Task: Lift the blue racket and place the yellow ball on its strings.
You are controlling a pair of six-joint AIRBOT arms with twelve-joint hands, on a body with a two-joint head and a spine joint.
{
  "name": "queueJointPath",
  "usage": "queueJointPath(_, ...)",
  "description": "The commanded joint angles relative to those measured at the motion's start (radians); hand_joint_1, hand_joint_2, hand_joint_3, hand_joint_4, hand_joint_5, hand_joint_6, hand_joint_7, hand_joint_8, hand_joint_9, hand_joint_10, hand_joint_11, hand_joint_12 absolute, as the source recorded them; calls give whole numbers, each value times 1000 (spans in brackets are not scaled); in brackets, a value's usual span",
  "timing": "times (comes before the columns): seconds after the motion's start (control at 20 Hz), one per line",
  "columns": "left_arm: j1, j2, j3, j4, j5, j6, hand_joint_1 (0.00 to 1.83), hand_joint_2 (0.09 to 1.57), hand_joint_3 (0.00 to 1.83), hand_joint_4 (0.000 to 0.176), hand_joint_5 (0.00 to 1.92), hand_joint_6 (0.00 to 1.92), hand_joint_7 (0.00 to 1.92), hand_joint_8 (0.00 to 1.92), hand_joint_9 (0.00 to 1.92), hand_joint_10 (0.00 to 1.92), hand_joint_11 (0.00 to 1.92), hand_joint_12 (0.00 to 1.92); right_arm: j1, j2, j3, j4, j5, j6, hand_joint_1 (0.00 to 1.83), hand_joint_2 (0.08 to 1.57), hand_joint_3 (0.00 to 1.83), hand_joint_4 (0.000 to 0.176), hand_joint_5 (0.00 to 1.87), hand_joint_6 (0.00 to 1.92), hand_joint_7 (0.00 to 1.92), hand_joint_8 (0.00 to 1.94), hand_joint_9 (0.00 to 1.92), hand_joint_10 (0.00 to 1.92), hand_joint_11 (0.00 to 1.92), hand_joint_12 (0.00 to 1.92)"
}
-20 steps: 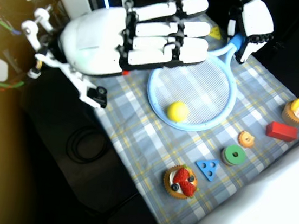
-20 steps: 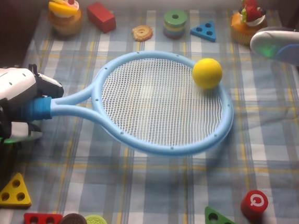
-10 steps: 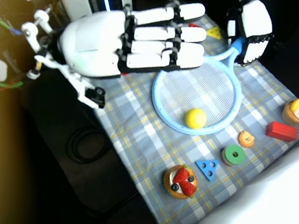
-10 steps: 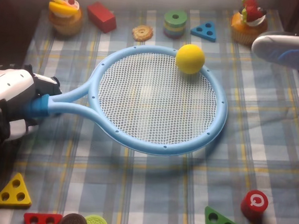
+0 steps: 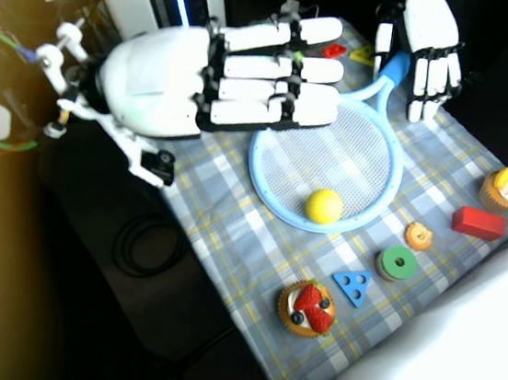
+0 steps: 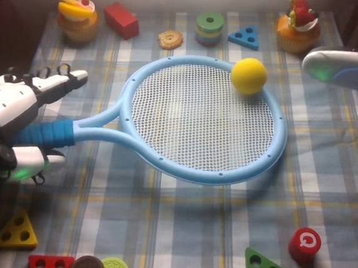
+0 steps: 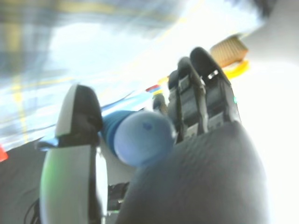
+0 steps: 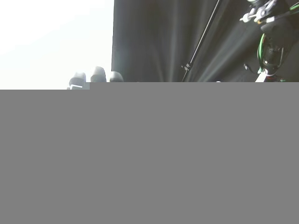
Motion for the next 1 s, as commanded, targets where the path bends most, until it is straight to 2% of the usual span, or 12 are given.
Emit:
queueJointPath(0.0,2,15,-3,41,-122,-39,969,1122,0,176,0,0,108,1,238,4,0,638,7,-3,-2,49,109,1,221,1238,7,91,0,0,82,4,125,3,18,12)
queueJointPath(0.25,28,63,-44,76,-226,-123,882,1086,0,176,0,0,84,1,203,1,3,700,-16,-3,-3,68,115,1,232,1254,4,89,0,0,110,7,138,6,27,15)
queueJointPath(0.35,50,97,-67,129,-289,-242,893,1075,0,176,0,0,105,1,201,6,0,707,-27,-1,-5,82,130,1,235,1251,2,97,0,0,114,7,140,6,21,13)
queueJointPath(0.45,94,134,-71,217,-376,-525,806,1064,0,176,7,2,70,4,99,1,0,341,-44,5,-15,96,152,0,186,1251,2,113,0,0,99,5,132,5,16,11)
queueJointPath(0.55,135,159,-62,291,-521,-815,853,1057,0,161,19,4,72,3,89,0,0,374,-87,15,-37,144,209,-20,184,1247,0,119,0,0,105,7,129,3,23,14)
queueJointPath(0.6,149,163,-55,306,-564,-905,843,1039,0,121,3,0,66,1,68,1,0,421,-109,21,-50,174,241,-41,206,1243,0,123,0,0,127,12,133,4,32,18)
queueJointPath(0.65,178,166,-32,339,-643,-1069,800,1035,0,147,0,0,4,0,4,0,0,70,-151,38,-74,223,298,-78,246,1261,4,113,0,0,88,3,121,1,58,29)
queueJointPath(0.7,190,165,-21,353,-683,-1136,774,1022,0,170,0,0,0,0,0,0,0,13,-172,44,-83,244,325,-89,292,1264,3,97,0,0,90,4,113,1,63,31)
queueJointPath(0.75,209,164,-9,366,-744,-1222,830,988,0,167,0,0,0,0,0,0,22,13,-196,52,-91,267,359,-96,378,1260,0,77,8,3,119,12,131,7,108,49)
queueJointPath(0.8,229,164,-3,367,-821,-1278,849,1001,0,152,0,0,0,0,0,0,4,2,-216,60,-101,286,391,-105,462,1219,0,79,61,5,179,8,222,12,174,62)
queueJointPath(0.9,244,157,10,365,-933,-1346,820,988,0,158,0,0,0,0,0,0,11,5,-222,66,-121,304,445,-139,586,1201,0,62,126,7,291,12,310,15,226,75)
queueJointPath(0.95,246,149,20,364,-980,-1373,736,980,0,137,0,0,0,0,0,0,38,17,-222,69,-134,315,475,-168,620,1199,0,48,151,4,345,7,355,10,257,83)
